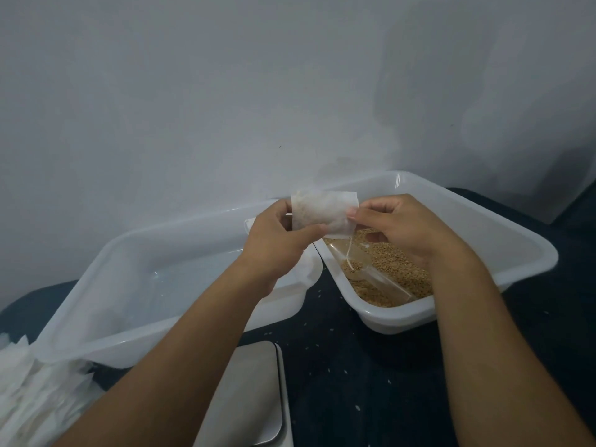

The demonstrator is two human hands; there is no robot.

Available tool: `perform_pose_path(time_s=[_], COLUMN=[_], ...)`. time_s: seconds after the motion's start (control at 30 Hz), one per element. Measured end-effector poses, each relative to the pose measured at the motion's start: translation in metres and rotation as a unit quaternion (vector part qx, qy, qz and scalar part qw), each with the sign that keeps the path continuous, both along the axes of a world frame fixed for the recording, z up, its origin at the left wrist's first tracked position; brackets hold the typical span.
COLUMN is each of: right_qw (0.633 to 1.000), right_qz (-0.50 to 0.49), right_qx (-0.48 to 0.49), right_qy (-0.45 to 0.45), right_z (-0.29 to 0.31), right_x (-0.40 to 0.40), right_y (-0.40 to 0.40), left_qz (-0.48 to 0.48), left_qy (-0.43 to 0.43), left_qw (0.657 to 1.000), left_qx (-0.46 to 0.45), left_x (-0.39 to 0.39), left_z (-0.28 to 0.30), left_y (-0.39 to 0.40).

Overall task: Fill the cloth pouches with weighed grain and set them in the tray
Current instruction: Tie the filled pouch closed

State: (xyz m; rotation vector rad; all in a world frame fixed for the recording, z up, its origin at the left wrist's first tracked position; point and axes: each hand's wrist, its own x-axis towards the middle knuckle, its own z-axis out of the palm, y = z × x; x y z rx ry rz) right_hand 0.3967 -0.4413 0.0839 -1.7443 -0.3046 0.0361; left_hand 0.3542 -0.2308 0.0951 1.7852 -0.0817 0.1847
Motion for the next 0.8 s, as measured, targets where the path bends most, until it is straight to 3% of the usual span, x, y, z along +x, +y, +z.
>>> perform_pose_path(time_s=[0.5,0.8], right_qw=[1.0,0.999], right_qz=[-0.002,-0.007], right_qx=[-0.005,0.002], right_qy=[0.004,-0.044], right_z=[-0.002,0.01], right_x=[-0.001,-0.01], right_y=[-0.001,0.005], left_qz=[-0.006,-0.001], left_qy=[-0.002,0.011], left_qw=[1.0,1.0], left_qx=[-0.012,-0.006], left_x=[-0.001,-0.008], left_z=[0.001,-0.004], left_y=[-0.001,0.005])
